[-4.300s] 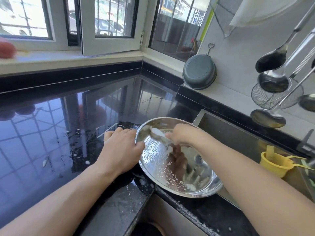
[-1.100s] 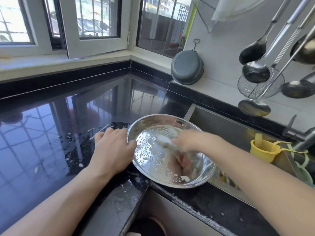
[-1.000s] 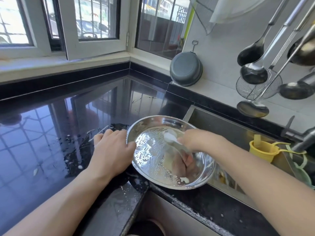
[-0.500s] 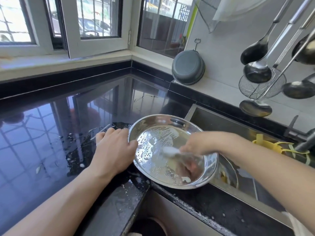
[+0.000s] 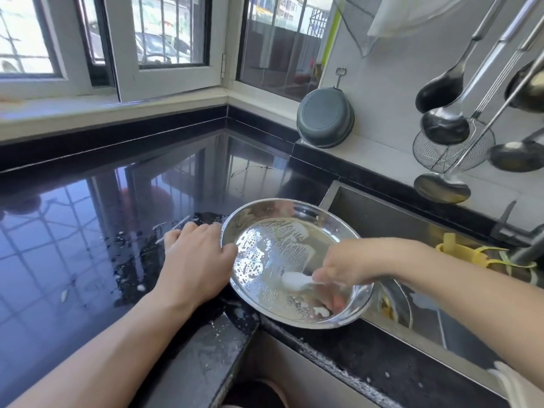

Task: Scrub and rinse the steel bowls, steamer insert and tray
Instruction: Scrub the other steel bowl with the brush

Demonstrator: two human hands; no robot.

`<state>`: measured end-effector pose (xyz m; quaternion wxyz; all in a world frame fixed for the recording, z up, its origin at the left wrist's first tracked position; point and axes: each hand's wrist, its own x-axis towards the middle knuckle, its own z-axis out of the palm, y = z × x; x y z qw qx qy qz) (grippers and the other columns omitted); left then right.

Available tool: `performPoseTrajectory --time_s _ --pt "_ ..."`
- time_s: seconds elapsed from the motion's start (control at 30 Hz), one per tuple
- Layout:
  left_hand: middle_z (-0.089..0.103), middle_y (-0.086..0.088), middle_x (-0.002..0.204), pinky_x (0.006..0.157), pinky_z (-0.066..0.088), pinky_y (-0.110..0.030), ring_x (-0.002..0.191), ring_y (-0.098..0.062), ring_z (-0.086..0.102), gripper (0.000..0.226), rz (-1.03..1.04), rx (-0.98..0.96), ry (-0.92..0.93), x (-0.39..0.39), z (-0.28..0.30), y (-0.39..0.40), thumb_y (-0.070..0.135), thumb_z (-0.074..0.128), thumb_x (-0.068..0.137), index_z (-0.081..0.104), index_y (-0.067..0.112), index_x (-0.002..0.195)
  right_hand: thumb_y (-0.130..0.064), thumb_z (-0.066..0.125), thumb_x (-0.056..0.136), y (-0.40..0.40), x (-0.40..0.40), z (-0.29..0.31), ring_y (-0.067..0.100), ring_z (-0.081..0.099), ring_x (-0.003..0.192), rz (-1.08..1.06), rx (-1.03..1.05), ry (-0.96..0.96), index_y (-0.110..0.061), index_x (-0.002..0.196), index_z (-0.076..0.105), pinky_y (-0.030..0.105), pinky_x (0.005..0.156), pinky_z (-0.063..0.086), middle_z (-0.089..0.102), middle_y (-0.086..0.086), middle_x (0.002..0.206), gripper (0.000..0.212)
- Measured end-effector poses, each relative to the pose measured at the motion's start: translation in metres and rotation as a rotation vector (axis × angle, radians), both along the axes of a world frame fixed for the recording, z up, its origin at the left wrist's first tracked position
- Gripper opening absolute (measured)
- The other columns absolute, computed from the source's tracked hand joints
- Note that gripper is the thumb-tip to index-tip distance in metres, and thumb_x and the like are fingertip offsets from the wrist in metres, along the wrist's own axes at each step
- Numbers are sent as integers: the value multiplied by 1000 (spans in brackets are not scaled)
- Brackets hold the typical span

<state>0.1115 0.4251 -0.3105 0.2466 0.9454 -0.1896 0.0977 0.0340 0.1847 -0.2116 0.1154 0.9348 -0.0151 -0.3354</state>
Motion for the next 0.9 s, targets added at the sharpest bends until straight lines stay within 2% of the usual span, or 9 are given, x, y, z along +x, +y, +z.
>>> performPoseTrajectory --time_s 0.2,0.3,0.37,0.5,0.6,0.67,0.73,0.77,0.9 --pt "55 6 80 95 25 -39 91 -21 47 31 3 -5 2 -4 4 2 37 28 83 53 19 78 -44 43 106 -22 17 7 16 58 73 -117 -83 -156 -26 100 65 33 67 47 56 -3 84 29" --pt "56 7 115 105 19 -40 116 -19 44 46 -5 -37 -31 -8 4 1 35 39 91 54 28 134 -32 43 107 11 -5 -2 15 51 67 7 -11 13 -27 76 52 23 58 43 50 -6 73 33" --pt "45 5 127 109 18 -41 124 -20 36 57 -37 -48 -86 -10 6 1 33 41 90 44 35 147 -28 44 107 34 -19 -1 19 48 66 28 -7 96 -21 81 53 31 54 32 46 -5 70 28" --pt "44 -4 147 116 12 -44 144 -27 28 39 -149 53 -195 -17 11 3 22 47 78 68 27 110 -32 43 103 3 -5 17 18 53 72 -189 -128 -274 -27 94 64 32 66 43 48 -4 78 24" --pt "66 -7 116 117 28 -52 125 -31 54 18 -211 218 -209 -31 18 4 17 51 76 69 18 78 -38 42 100 -19 -9 23 24 58 78 -368 -79 -433 -18 92 64 34 70 45 54 0 81 32" --pt "59 -1 76 91 52 -54 81 -27 61 16 -228 309 -193 -47 24 3 21 55 77 57 19 61 -41 37 102 -22 -16 23 19 53 70 -382 -18 -453 -16 93 63 33 68 43 55 2 80 38" --pt "47 1 58 57 54 -42 55 -25 51 32 -275 391 -207 -67 32 -1 22 76 68 49 18 53 -47 35 104 -21 -22 24 17 49 67 -401 24 -487 -14 89 61 34 69 43 53 1 78 44" --pt "49 -1 61 56 50 -40 58 -27 53 31 -294 440 -193 -79 36 -7 22 80 71 53 17 58 -48 35 104 -21 -24 24 18 49 68 -398 23 -489 -13 90 62 34 69 43 54 2 78 46" --pt "53 -11 126 106 39 -50 123 -35 49 35 -369 346 258 -124 56 -52 42 32 108 54 20 125 -44 42 102 -11 -25 27 23 52 66 -419 64 -429 -9 76 58 32 62 41 59 6 78 46"
